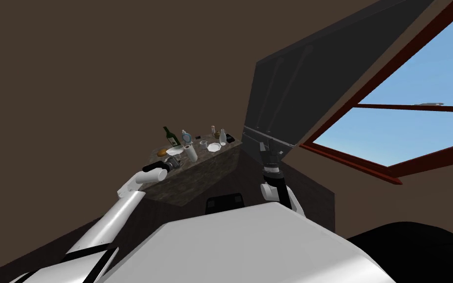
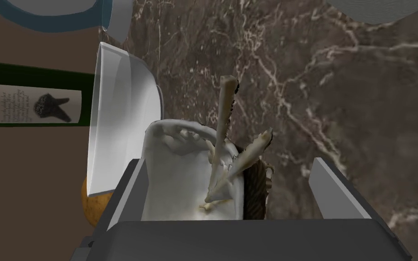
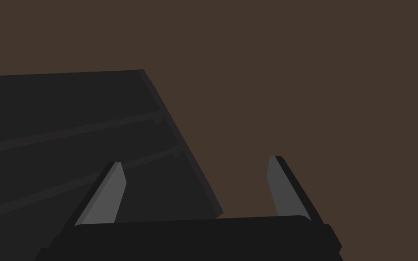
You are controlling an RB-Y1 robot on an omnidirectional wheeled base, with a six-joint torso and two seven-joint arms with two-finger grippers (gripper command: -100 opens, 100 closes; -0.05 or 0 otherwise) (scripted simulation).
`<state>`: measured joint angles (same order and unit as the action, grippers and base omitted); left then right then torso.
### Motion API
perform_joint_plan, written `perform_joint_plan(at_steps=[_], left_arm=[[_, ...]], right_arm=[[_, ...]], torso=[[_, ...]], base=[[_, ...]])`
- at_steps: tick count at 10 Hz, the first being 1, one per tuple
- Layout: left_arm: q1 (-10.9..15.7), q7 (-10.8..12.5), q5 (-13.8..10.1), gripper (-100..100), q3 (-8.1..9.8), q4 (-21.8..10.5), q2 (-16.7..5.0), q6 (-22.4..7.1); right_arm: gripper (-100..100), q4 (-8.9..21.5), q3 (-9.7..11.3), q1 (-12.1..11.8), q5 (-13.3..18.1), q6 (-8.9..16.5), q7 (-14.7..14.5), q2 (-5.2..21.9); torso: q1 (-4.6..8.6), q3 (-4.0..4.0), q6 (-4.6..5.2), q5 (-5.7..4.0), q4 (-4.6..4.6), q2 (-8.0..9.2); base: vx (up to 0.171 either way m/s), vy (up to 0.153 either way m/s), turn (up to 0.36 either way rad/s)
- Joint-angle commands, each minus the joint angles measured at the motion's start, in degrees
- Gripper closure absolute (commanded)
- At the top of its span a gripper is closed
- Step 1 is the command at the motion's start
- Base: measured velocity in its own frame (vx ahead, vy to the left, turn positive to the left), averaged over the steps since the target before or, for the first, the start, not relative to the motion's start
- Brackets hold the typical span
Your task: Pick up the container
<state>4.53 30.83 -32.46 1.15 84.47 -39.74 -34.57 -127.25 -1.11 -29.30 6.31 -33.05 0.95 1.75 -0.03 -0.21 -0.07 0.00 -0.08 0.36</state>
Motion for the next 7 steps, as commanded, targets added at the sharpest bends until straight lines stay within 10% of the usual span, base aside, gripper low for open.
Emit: perform_joint_plan(at_steps=[1, 7], left_arm=[[1.4, -1.0, -1.4, -100, 1.91, -2.9, -1.0, 1.5], [3.9, -3.1, -4.7, -100, 5.18, -12.9, -3.2, 4.4]], right_arm=[[0, 0.0, 0.0, 0.0, 0.0, 0.0, 0.0, 0.0], [0, 0.0, 0.0, 0.0, 0.0, 0.0, 0.0, 0.0]], torso=[[0.00, 0.00, 0.00, 0.00, 0.00, 0.00], [-0.04, 0.06, -0.04, 0.01, 0.02, -0.12]], base=[[-0.125, -0.020, -0.347], [-0.077, -0.023, -0.169]])
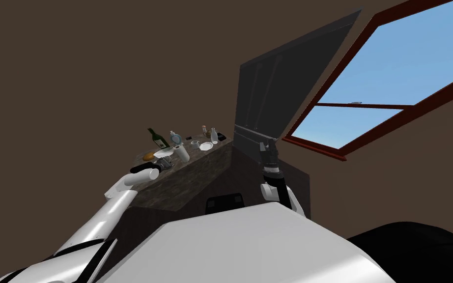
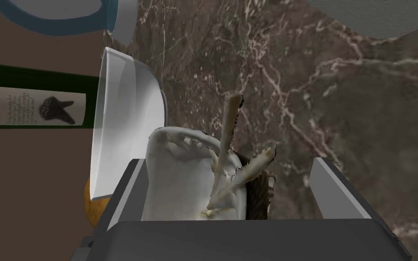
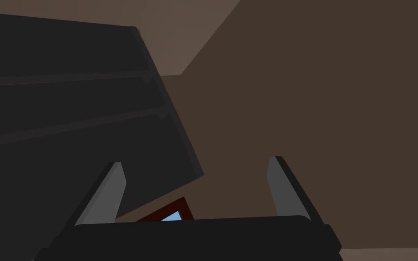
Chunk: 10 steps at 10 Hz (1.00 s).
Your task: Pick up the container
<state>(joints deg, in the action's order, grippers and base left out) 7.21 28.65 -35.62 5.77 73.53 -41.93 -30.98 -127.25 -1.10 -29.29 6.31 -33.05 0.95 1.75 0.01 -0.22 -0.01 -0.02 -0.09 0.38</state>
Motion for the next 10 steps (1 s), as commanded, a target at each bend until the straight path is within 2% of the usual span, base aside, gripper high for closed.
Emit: perform_joint_plan(at_steps=[1, 2, 3, 5, 6, 7, 8, 10], left_arm=[[1.2, -0.9, -1.5, -100, 0.57, -2.9, -1.0, 0.8], [1.2, -0.9, -1.5, -100, 0.57, -4.6, -1.0, 0.8], [2.5, -2.0, -3.1, -100, 2.20, -6.0, -2.0, 2.3], [2.5, -2.0, -3.1, -100, 2.20, -9.3, -2.0, 2.3], [3.8, -3.0, -4.8, -100, 3.84, -11.2, -3.1, 3.8], [3.8, -3.0, -4.8, -100, 3.84, -13.0, -3.1, 3.8], [3.8, -3.0, -4.8, -100, 3.84, -13.9, -3.1, 3.8], [3.6, -2.6, -4.4, -100, 3.97, -13.3, -3.0, 3.5]], right_arm=[[0, 0.0, 0.0, 0.0, 0.0, 0.0, 0.0, 0.0], [0, 0.0, 0.0, 0.0, 0.0, 0.0, 0.0, 0.0], [0, 0.0, 0.0, 0.0, 0.0, 0.0, 0.0, 0.0], [0, 0.0, 0.0, 0.0, 0.0, 0.0, 0.0, 0.0], [0, 0.0, 0.0, 0.0, 0.0, 0.0, 0.0, 0.0], [0, 0.0, 0.0, 0.0, 0.0, 0.0, 0.0, 0.0], [0, 0.0, 0.0, 0.0, 0.0, 0.0, 0.0, 0.0], [0, 0.0, 0.0, 0.0, 0.0, 0.0, 0.0, 0.0]], torso=[[0.00, 0.00, 0.00, 0.00, 0.00, 0.00], [-0.02, -0.01, -0.05, 0.00, -0.01, 0.00], [-0.11, 0.07, -0.11, 0.02, 0.02, -0.15], [-0.01, 0.03, -0.08, 0.00, 0.01, -0.06], [-0.09, 0.07, -0.12, 0.02, 0.02, -0.14], [-0.05, 0.03, 0.02, 0.00, 0.01, -0.07], [-0.05, 0.00, -0.10, 0.01, 0.00, -0.03], [-0.15, 0.13, -0.10, 0.04, 0.04, -0.26]], base=[[-0.100, -0.030, -0.231], [-0.034, -0.011, -0.006], [-0.075, -0.039, -0.350], [-0.062, -0.030, -0.090], [-0.084, -0.029, -0.329], [-0.091, -0.032, -0.198], [-0.042, -0.024, 0.016], [-0.004, -0.005, 0.010]])
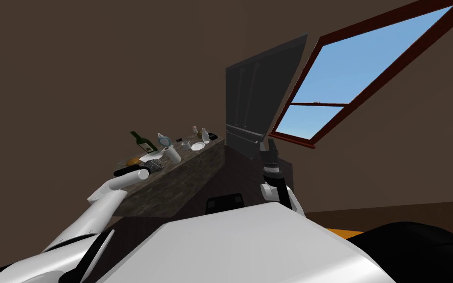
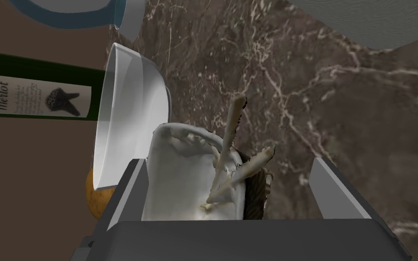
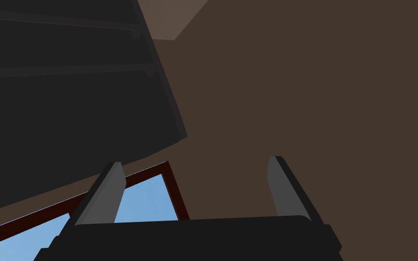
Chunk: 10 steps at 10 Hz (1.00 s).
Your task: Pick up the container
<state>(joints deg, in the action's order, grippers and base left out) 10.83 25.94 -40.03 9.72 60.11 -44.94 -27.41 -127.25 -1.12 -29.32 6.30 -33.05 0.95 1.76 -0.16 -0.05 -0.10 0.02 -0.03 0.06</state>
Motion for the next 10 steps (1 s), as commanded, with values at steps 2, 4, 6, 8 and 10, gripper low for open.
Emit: perform_joint_plan(at_steps=[2, 4, 6, 8, 10], left_arm=[[0.0, 0.0, 0.0, 100, 0.00, 0.0, 0.0, 0.0], [-0.1, 0.0, 0.0, 100, -0.08, 0.0, 0.1, -0.1], [-0.1, 0.0, 0.0, 0, -0.10, 0.0, 0.1, -0.1], [-1.1, 0.7, 1.3, 100, -1.75, 4.1, 1.0, -1.3], [-2.4, 1.8, 2.9, 100, -3.38, 8.2, 2.1, -2.7]], right_arm=[[0, 0.0, 0.0, 0.0, 0.0, 0.0, 0.0, 0.0], [0, 0.0, 0.0, 0.0, 0.0, 0.0, 0.0, 0.0], [0, 0.0, 0.0, 0.0, 0.0, 0.0, 0.0, 0.0], [0, 0.0, 0.0, 0.0, 0.0, 0.0, 0.0, 0.0], [0, 0.0, 0.0, 0.0, 0.0, 0.0, 0.0, 0.0]], torso=[[-0.01, 0.01, 0.00, 0.00, 0.01, -0.02], [-0.04, -0.01, -0.02, -0.04, -0.05, -0.03], [-0.04, -0.03, -0.02, -0.06, -0.07, -0.02], [-0.23, 0.08, -0.23, -0.01, 0.00, -0.20], [-0.32, 0.24, -0.29, 0.07, 0.12, -0.42]], base=[[-0.003, -0.003, -0.002], [0.000, 0.000, 0.000], [0.000, 0.000, 0.000], [0.097, 0.047, 0.279], [0.125, 0.041, 0.287]])
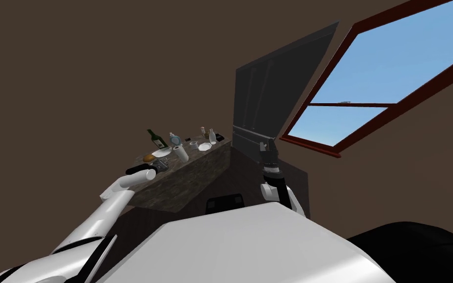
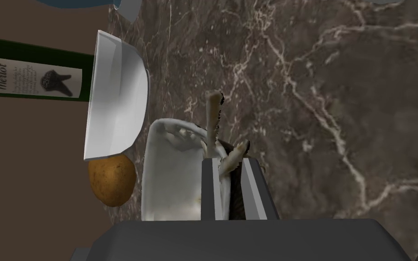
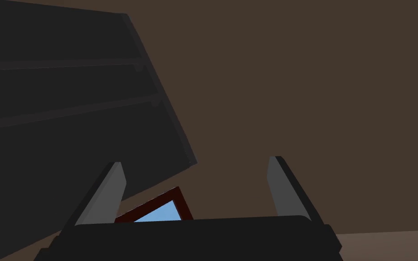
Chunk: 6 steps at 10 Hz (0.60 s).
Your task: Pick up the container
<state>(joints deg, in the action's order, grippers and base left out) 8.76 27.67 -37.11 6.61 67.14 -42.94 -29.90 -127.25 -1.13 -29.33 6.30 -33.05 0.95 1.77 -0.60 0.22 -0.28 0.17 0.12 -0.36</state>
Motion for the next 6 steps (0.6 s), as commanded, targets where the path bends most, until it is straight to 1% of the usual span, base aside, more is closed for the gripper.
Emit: perform_joint_plan(at_steps=[1, 2, 3, 4, 5, 6], left_arm=[[-0.3, 0.1, 0.0, 100, -0.28, 1.8, 0.1, -0.2], [-1.6, 1.1, 1.6, 100, -1.91, 4.5, 1.1, -1.7], [-2.8, 2.2, 3.2, 100, -3.39, 8.1, 2.2, -3.2], [-2.8, 2.2, 3.2, 100, -3.55, 10.2, 2.2, -3.2], [-2.8, 2.2, 3.2, 100, -3.55, 11.2, 2.2, -3.2], [-4.1, 3.2, 4.9, 100, -5.18, 13.6, 3.3, -4.7]], right_arm=[[0, 0.0, 0.0, 0.0, 0.0, 0.0, 0.0, 0.0], [0, 0.0, 0.0, 0.0, 0.0, 0.0, 0.0, 0.0], [0, 0.0, 0.0, 0.0, 0.0, 0.0, 0.0, 0.0], [0, 0.0, 0.0, 0.0, 0.0, 0.0, 0.0, 0.0], [0, 0.0, 0.0, 0.0, 0.0, 0.0, 0.0, 0.0], [0, 0.0, 0.0, 0.0, 0.0, 0.0, 0.0, 0.0]], torso=[[0.00, 0.00, 0.00, 0.00, 0.00, 0.00], [0.01, -0.06, 0.11, 0.01, -0.03, 0.10], [-0.07, -0.03, -0.18, 0.03, 0.02, 0.06], [-0.24, 0.13, -0.27, 0.11, 0.14, -0.14], [-0.32, 0.15, -0.15, 0.16, 0.15, -0.15], [-0.25, 0.04, -0.04, 0.16, 0.11, 0.04]], base=[[0.043, 0.027, -0.022], [0.093, 0.047, 0.360], [0.176, 0.051, 0.475], [0.134, 0.034, 0.229], [0.048, 0.018, 0.011], [0.082, 0.027, 0.277]])
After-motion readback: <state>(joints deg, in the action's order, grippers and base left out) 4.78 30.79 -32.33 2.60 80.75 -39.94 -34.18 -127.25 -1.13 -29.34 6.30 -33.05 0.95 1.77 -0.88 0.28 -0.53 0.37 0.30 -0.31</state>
